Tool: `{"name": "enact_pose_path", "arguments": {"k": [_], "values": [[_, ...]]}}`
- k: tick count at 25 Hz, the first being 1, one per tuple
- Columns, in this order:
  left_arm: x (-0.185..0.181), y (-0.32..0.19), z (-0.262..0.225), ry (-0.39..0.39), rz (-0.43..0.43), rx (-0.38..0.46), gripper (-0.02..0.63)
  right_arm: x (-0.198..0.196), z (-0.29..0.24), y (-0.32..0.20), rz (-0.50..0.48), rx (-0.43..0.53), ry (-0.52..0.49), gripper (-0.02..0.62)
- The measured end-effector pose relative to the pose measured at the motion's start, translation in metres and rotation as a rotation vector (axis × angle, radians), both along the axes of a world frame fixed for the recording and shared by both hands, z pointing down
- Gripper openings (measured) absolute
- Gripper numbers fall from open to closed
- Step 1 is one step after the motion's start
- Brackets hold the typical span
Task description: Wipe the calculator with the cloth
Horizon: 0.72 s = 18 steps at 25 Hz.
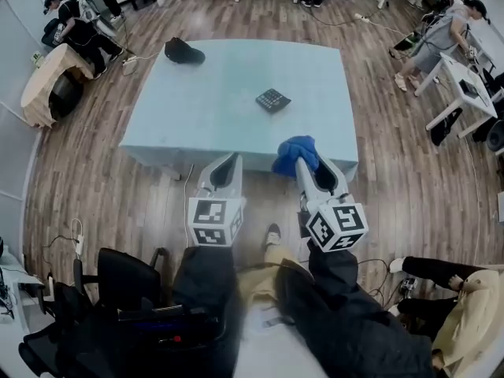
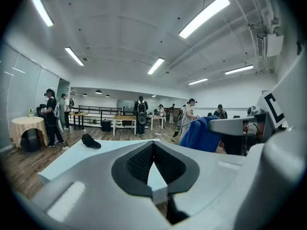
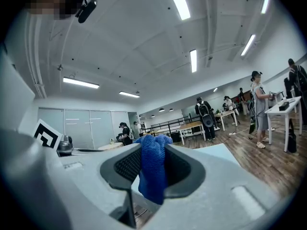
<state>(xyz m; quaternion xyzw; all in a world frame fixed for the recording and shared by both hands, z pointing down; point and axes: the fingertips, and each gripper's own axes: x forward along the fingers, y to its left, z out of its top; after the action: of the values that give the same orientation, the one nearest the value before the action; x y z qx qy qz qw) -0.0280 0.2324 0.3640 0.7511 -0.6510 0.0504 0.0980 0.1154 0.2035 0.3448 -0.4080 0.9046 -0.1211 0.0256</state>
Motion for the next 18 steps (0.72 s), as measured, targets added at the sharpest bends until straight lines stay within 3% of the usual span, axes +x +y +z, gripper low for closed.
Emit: {"name": "enact_pose_path", "arguments": {"k": [9, 18], "values": [[0.02, -0.104, 0.006, -0.026, 0.03, -0.039, 0.003, 0.016, 0.011, -0.095, 0.027, -0.034, -0.016, 0.123], [0.02, -0.157, 0.005, -0.039, 0.004, -0.05, 0.003, 0.021, 0.012, -0.153, 0.026, -0.032, -0.016, 0.124]]}}
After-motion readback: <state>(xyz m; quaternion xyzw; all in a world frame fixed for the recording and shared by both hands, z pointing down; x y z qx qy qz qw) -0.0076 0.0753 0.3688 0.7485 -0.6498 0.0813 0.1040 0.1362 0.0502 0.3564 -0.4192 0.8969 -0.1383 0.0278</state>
